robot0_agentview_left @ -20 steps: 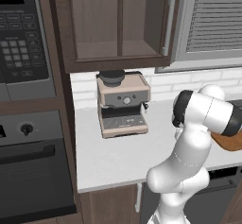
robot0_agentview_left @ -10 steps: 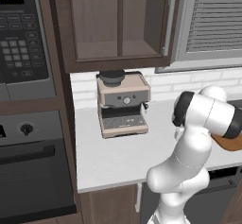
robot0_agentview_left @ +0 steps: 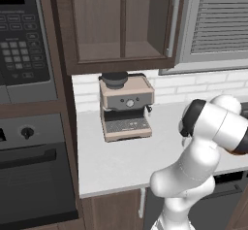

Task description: Pick up the sponge from the counter and clean the cutting board by briefly scrubbing or pressing down on the cutting board. Once finished, release the sponge.

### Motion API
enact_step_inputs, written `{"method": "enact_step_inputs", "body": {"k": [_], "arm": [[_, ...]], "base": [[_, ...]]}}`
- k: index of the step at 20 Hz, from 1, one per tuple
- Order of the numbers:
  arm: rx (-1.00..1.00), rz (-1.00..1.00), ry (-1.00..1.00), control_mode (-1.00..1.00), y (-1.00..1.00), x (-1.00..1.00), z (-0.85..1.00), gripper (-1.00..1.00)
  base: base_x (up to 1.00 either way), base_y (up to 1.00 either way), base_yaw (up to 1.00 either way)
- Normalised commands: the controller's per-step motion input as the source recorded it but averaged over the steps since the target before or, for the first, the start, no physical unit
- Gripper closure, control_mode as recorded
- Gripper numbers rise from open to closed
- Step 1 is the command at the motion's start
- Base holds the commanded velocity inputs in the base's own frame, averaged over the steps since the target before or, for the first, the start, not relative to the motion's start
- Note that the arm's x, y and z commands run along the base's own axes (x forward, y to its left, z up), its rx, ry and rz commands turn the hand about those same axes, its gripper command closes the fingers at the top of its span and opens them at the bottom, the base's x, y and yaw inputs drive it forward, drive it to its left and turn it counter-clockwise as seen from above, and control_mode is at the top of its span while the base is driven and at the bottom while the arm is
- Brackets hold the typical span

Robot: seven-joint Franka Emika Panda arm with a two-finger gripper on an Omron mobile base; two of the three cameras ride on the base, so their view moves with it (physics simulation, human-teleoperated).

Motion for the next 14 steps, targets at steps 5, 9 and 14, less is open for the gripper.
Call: {"method": "enact_step_inputs", "body": {"k": [5,9,14], "arm": [[-0.43,0.0,-0.22,-1.0,0.64,-0.6,-0.93,-1.0],[-0.37,0.0,-0.75,-1.0,0.81,-0.27,-0.8,-1.0],[-0.06,0.0,-0.76,-1.0,0.24,-0.09,-0.25,-1.0]], "base": [[0.0,0.0,0.0],[0.0,0.0,0.0],[0.0,0.0,0.0]]}}
